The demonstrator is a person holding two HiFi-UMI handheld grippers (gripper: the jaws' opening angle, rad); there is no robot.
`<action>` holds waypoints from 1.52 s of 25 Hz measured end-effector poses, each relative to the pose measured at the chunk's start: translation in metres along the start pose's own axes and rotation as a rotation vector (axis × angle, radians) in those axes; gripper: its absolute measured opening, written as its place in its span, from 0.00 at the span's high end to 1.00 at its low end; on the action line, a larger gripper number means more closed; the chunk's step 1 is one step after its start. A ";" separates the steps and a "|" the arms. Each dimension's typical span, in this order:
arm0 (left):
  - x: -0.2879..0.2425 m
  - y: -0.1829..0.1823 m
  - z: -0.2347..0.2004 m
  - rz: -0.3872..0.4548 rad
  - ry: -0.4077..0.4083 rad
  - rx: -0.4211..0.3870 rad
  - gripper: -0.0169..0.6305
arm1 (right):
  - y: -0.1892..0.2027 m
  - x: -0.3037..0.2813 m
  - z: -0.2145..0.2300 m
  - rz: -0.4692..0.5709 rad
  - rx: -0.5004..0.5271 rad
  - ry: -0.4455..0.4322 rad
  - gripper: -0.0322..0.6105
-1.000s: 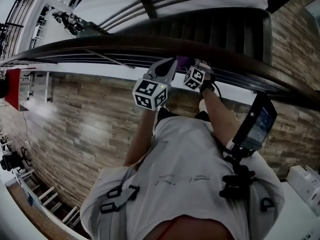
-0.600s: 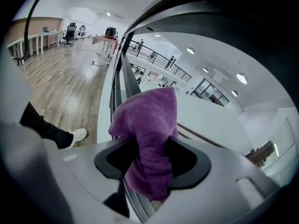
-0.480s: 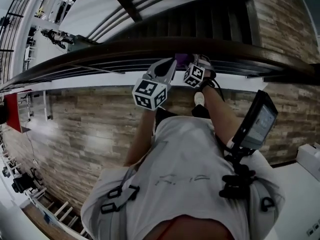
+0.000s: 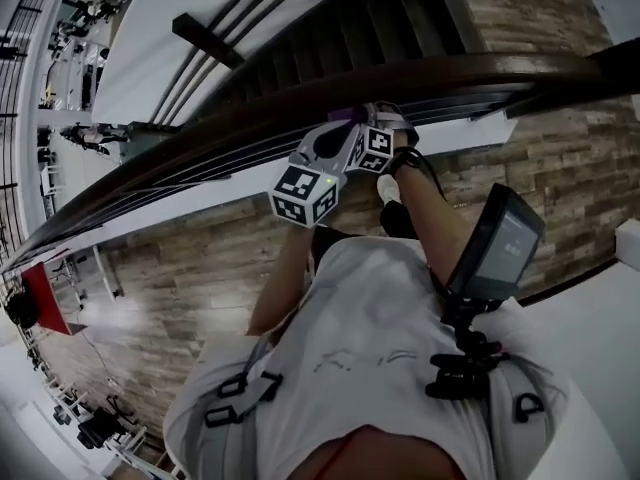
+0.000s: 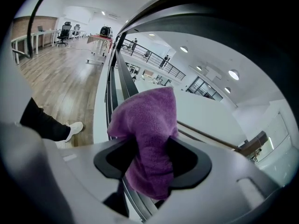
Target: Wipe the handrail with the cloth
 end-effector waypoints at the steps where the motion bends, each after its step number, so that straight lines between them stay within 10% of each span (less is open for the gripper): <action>1: -0.009 0.000 0.005 -0.007 0.019 -0.006 0.97 | 0.006 0.000 0.001 -0.004 -0.006 0.008 0.62; 38: -0.178 0.020 0.165 -0.169 0.445 -0.155 0.97 | 0.332 0.145 0.113 -0.360 -0.240 0.332 0.59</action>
Point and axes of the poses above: the fingertips, and each gripper's own axes: x backward along the fingers, z to its right, y out of its underside, the point moved 9 cm from there along x, backward along the fingers, and after that the axes turned 10 degrees about -y, right-handed, at the moved point
